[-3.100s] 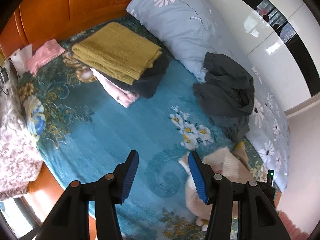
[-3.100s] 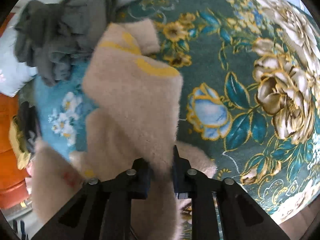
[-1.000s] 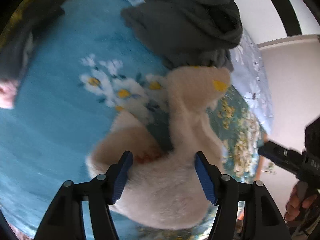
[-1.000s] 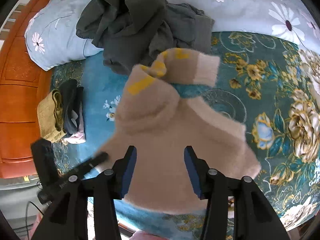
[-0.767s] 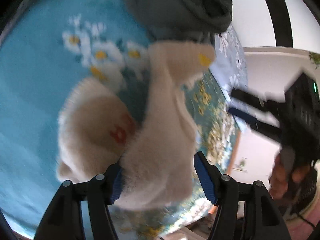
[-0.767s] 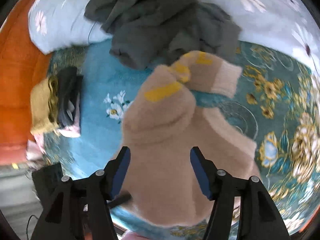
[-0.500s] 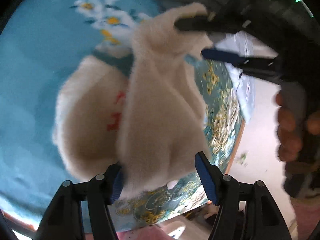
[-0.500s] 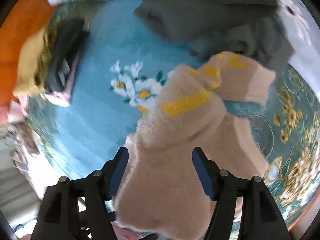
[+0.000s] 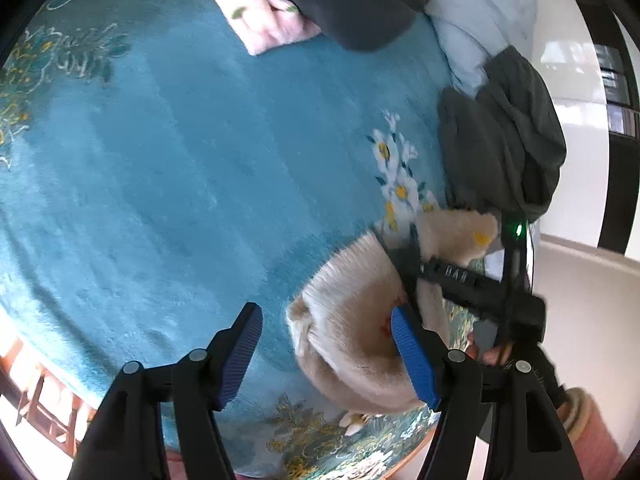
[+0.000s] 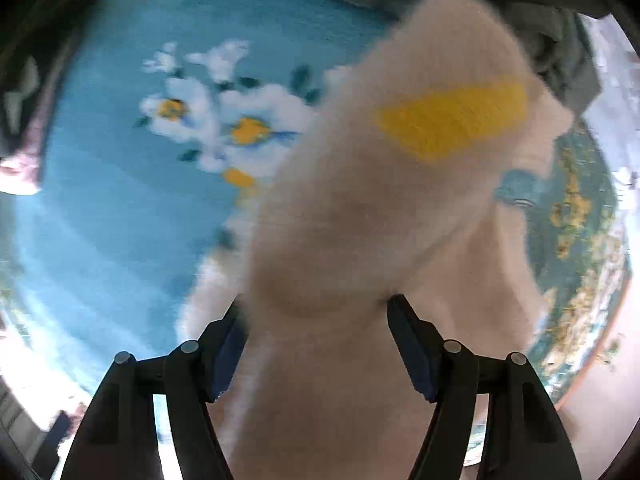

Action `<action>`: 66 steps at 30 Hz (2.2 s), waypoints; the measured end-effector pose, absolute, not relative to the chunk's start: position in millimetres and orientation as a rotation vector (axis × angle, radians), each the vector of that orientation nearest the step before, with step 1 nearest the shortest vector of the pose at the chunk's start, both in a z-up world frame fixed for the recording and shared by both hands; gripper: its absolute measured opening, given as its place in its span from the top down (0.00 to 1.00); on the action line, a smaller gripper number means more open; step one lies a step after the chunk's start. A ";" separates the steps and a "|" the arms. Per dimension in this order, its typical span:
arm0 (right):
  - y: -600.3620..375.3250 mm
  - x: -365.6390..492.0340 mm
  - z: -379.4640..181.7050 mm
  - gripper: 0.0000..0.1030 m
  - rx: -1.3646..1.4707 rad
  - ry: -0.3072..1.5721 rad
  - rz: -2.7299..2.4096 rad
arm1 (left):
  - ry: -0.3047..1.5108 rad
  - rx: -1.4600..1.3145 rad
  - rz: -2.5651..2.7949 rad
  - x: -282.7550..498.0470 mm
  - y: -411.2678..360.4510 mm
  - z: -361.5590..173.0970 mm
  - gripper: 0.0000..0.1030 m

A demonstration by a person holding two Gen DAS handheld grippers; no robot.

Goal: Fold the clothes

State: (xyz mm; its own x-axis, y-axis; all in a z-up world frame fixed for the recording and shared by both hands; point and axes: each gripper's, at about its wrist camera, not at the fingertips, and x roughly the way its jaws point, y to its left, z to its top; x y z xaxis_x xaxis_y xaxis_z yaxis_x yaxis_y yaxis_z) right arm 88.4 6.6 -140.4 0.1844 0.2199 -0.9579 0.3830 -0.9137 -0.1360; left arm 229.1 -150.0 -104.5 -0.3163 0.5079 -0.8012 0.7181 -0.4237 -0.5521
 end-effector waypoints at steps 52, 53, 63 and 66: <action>276.5 148.4 76.5 0.89 1.864 -0.356 -2.327 | 1.429 1.812 -2.014 212.9 -101.9 -8.2 0.31; 291.2 149.3 56.0 0.89 1.936 -0.352 -2.327 | 1.408 1.841 -2.011 210.0 -95.9 -9.2 0.31; 401.0 166.1 -26.9 0.81 2.232 -0.597 -2.248 | 1.188 2.095 -2.047 161.0 -20.6 -24.3 0.31; 416.2 174.8 -24.1 0.72 2.262 -0.606 -2.267 | 1.141 2.149 -2.058 137.1 -1.6 -36.1 0.31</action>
State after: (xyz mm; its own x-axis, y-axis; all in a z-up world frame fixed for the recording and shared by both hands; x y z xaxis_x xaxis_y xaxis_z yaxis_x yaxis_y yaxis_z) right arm 174.8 416.2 -24.1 -0.0333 -0.1757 -0.9839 -0.3384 -0.9243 0.1765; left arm 137.1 -1.6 -36.1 -0.0898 0.5120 -0.8543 0.4534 -0.7427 -0.4928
